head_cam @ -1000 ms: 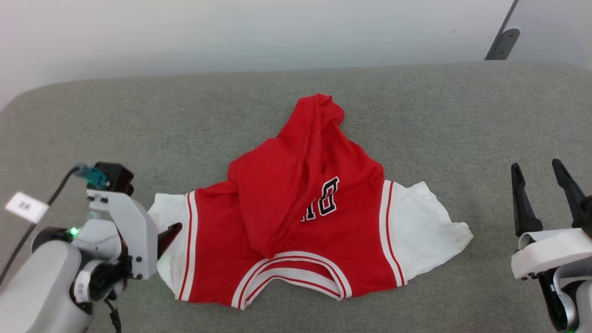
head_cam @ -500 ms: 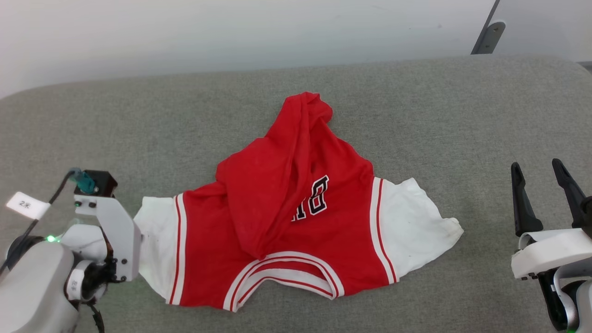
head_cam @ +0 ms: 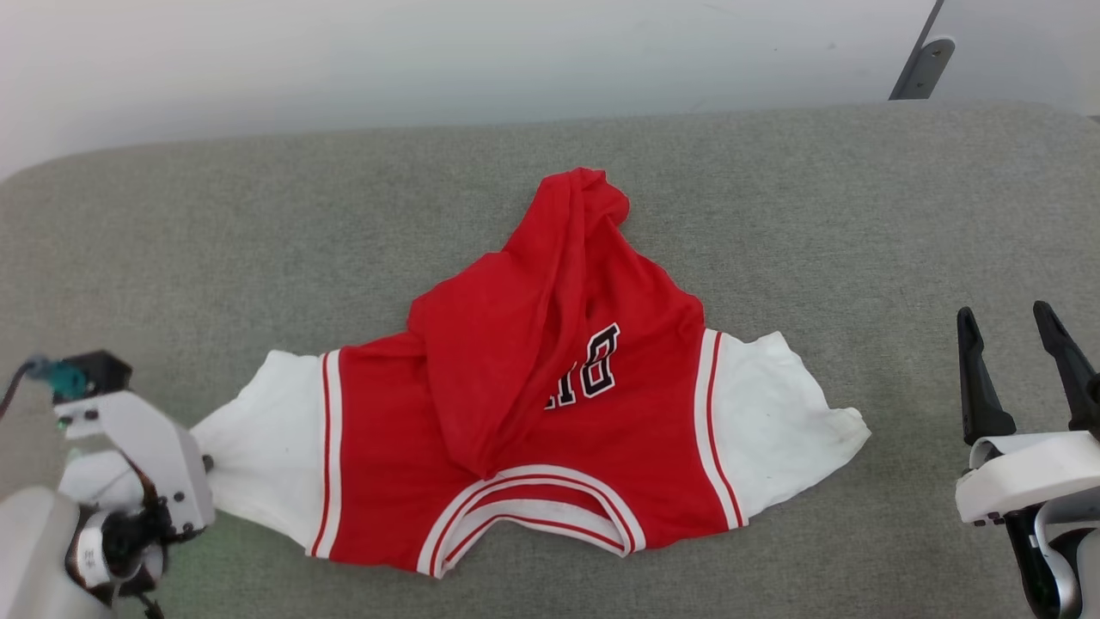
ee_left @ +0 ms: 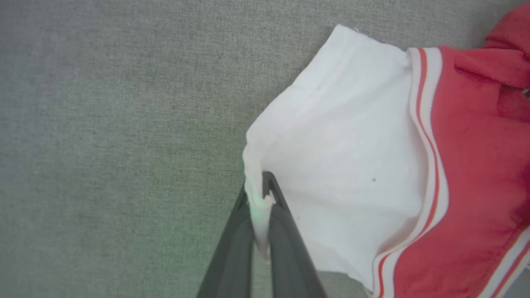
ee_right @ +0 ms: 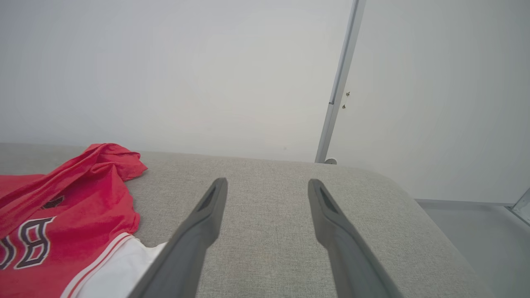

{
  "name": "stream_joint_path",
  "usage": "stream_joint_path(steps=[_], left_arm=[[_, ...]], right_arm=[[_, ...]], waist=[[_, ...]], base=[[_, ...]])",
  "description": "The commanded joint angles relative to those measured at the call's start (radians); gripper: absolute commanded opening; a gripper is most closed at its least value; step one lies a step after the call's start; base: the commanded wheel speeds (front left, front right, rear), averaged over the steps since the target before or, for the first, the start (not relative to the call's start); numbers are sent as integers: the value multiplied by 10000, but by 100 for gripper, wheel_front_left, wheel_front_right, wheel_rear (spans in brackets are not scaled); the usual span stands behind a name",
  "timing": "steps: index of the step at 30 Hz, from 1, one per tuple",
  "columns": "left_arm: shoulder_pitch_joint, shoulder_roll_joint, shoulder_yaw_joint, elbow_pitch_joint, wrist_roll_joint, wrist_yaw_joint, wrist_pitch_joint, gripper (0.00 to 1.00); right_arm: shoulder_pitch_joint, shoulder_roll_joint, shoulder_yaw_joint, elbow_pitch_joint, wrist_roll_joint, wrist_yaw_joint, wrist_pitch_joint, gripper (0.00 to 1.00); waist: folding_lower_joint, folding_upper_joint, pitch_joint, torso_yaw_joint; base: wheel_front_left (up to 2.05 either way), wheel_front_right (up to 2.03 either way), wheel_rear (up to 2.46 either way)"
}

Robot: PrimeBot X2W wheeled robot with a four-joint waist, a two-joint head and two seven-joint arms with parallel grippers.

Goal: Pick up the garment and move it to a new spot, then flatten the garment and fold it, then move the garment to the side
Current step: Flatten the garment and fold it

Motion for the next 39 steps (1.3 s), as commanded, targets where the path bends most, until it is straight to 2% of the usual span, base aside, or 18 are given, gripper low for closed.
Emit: stream_joint_path(steps=[1,8,9,10,11,12,13,21,29,35,39], left_arm=[[226,-49,138,54,-132,107,-95,0],[939,-224,467,199,-591,183,-407,0],[1014,-250,497,246,-620,157,-446,4],[1080,-267,509,294,-635,108,-498,14],[1123,-256,496,331,-639,48,-561,38],[1148,-207,451,335,-559,-63,-648,42],[1166,-207,437,365,-550,-150,-717,100],[814,176,228,233,-368,-529,-481,100],[270,915,-555,239,177,-762,947,100],[-211,1097,-970,404,399,-1053,1617,100],[-373,997,-1049,604,347,-1162,1707,100]], right_arm=[[104,2,-16,-39,76,-18,32,100],[120,-13,-23,-58,103,-18,112,100],[118,-16,-1,-56,116,-18,119,100],[110,-31,27,-51,123,-18,122,100],[99,-32,50,-56,125,-18,135,100],[87,-28,76,-73,128,-18,153,100],[81,-36,92,-83,140,-18,150,100],[140,-131,155,-151,220,-18,155,100],[192,-137,263,-330,301,-18,229,100],[260,-186,282,-622,354,-18,318,100],[322,-194,224,-787,363,-18,397,100]], waist=[[0,0,13,17],[0,0,44,109],[0,0,43,122],[0,0,40,132],[0,0,37,141],[0,0,32,145],[0,0,31,151],[0,0,-45,182],[0,0,-57,132],[0,0,62,50],[0,0,168,-14]], base=[[0,0,0],[0,0,0],[0,0,0],[0,0,0],[0,0,0],[0,0,0],[0,0,0],[0,0,0],[0,0,0],[0,0,0],[0,0,0]])
